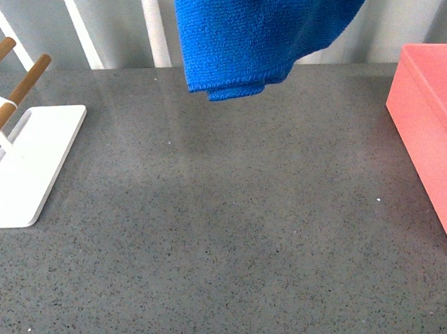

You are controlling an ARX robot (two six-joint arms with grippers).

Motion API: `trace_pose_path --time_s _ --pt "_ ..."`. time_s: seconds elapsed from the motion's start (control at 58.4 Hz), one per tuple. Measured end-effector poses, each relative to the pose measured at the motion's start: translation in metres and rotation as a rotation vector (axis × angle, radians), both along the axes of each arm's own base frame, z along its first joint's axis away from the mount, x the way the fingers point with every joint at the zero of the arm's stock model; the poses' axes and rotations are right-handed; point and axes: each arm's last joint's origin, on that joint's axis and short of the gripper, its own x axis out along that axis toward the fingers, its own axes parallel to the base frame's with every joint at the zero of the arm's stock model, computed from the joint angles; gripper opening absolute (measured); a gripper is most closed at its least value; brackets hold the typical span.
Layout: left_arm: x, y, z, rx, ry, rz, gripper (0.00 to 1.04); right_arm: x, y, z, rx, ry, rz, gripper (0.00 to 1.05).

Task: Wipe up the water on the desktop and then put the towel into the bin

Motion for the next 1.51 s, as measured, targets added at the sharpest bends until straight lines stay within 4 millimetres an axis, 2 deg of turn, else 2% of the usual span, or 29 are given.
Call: trace_pose_path --time_s 0.394,0.6,0.651,1.114,1.251,1.508 --pt "-0.002 -0.002 0.005 -0.023 0.017 -0.041 0.05 0.023 0.006 -0.012 -0.003 -0.018 0.049 0.98" --pt "-0.004 -0.005 0.012 -0.047 0.010 -0.075 0.05 0.029 0.017 -0.021 -0.014 -0.039 0.098 0.98" --pt "-0.004 -0.005 0.012 -0.052 0.015 -0.080 0.05 0.029 0.019 -0.023 -0.011 -0.051 0.109 0.93" --pt "-0.004 -0.004 0.016 -0.081 0.027 -0.083 0.05 0.033 0.027 -0.021 0.011 -0.148 0.143 0.30" --pt "0.000 0.001 0.017 -0.082 0.016 -0.065 0.05 0.030 0.024 -0.014 0.019 -0.162 0.137 0.05" --pt "0.004 0.009 0.013 -0.083 0.006 -0.044 0.05 0.021 0.014 0.004 0.044 -0.199 0.120 0.04"
